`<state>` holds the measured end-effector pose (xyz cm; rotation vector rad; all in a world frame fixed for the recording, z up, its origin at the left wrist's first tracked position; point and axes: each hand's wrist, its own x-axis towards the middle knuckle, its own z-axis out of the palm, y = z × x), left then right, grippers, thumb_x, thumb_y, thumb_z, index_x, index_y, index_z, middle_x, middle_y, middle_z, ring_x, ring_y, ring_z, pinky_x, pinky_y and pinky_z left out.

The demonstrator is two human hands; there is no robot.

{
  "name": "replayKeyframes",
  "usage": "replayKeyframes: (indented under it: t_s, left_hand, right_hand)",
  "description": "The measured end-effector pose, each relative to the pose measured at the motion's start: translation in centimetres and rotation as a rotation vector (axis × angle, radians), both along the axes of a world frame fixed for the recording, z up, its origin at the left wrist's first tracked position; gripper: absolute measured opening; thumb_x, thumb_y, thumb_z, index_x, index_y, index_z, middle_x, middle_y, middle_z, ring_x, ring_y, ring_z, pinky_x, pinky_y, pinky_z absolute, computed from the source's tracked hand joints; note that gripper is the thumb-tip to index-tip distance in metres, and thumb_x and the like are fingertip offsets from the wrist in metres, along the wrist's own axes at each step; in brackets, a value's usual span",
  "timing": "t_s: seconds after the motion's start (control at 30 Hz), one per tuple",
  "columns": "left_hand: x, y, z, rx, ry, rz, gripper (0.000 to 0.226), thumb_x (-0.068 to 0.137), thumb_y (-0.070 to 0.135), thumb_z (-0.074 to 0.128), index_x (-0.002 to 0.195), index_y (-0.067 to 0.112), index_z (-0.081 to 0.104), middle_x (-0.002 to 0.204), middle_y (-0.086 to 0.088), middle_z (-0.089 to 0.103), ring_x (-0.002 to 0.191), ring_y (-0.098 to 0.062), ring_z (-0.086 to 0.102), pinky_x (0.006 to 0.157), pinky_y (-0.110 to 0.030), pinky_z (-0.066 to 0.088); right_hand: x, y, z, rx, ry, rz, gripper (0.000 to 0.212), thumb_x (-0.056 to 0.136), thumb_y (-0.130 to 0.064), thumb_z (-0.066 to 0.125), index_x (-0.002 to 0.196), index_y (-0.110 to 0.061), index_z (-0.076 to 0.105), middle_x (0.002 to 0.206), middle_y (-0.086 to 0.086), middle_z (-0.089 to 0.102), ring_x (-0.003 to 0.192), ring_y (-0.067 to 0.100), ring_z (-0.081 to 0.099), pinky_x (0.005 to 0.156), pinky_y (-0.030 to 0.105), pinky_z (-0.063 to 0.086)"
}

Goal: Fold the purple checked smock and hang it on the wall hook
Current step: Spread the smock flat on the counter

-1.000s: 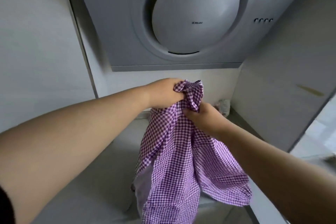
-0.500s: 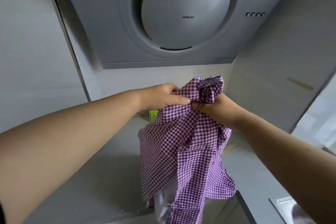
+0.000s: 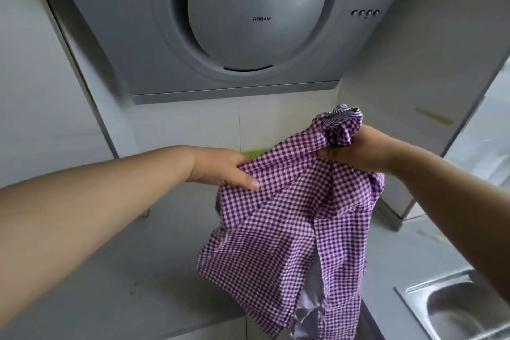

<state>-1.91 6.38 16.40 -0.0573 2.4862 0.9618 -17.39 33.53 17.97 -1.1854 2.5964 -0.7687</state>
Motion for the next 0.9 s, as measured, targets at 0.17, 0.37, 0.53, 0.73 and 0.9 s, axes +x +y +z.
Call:
replayKeyframes:
  t_s: [0.17, 0.37, 0.53, 0.73, 0.9]
  left_hand:
    - [0.9, -5.0, 3.1, -0.507, 0.032, 0.096, 0.024, 0.097, 0.045, 0.070, 0.115, 0.029, 0.070, 0.118, 0.010, 0.075, 0.099, -0.007, 0.071, 0.086, -0.025, 0.055]
    - [1.8, -4.5, 4.6, -0.557, -0.343, 0.112, 0.069, 0.091, 0.057, 0.075, 0.148, 0.026, 0.052, 0.134, 0.008, 0.063, 0.125, -0.019, 0.061, 0.109, -0.037, 0.047]
    - [1.3, 0.0, 1.5, -0.097, 0.082, 0.110, 0.066, 0.091, 0.048, 0.080, 0.148, 0.032, 0.051, 0.141, 0.013, 0.063, 0.126, -0.006, 0.062, 0.116, -0.034, 0.046]
    - [2.2, -2.3, -0.8, -0.142, 0.179, 0.430, 0.035, 0.104, 0.053, 0.053, 0.117, 0.028, 0.074, 0.112, 0.004, 0.076, 0.103, -0.015, 0.072, 0.098, -0.033, 0.055]
    - [4.6, -4.8, -1.4, 0.001, 0.143, 0.571, 0.030, 0.109, 0.043, 0.051, 0.116, 0.023, 0.072, 0.114, 0.000, 0.077, 0.106, -0.020, 0.072, 0.095, -0.034, 0.055]
  right_hand:
    - [-0.7, -0.7, 0.1, 0.090, 0.112, -0.024, 0.046, 0.089, -0.054, 0.068, 0.129, -0.032, 0.065, 0.120, -0.007, 0.069, 0.107, 0.019, 0.065, 0.106, 0.042, 0.049]
    - [1.2, -4.8, -0.4, 0.148, 0.204, 0.113, 0.025, 0.096, -0.043, 0.067, 0.114, -0.025, 0.069, 0.099, -0.007, 0.071, 0.087, 0.011, 0.067, 0.087, 0.033, 0.055]
    - [3.3, -8.3, -0.8, 0.061, 0.133, 0.214, 0.022, 0.098, -0.041, 0.065, 0.115, -0.029, 0.068, 0.102, -0.010, 0.071, 0.091, 0.008, 0.066, 0.090, 0.031, 0.055]
    - [2.4, -8.9, -2.0, 0.059, -0.071, 0.026, 0.047, 0.091, -0.041, 0.071, 0.126, -0.025, 0.044, 0.111, -0.003, 0.062, 0.096, 0.016, 0.063, 0.079, 0.032, 0.054]
    - [2.1, -8.5, -5.3, 0.211, -0.036, -0.174, 0.035, 0.105, -0.026, 0.040, 0.132, -0.012, 0.056, 0.120, 0.013, 0.053, 0.122, 0.036, 0.047, 0.102, 0.042, 0.041]
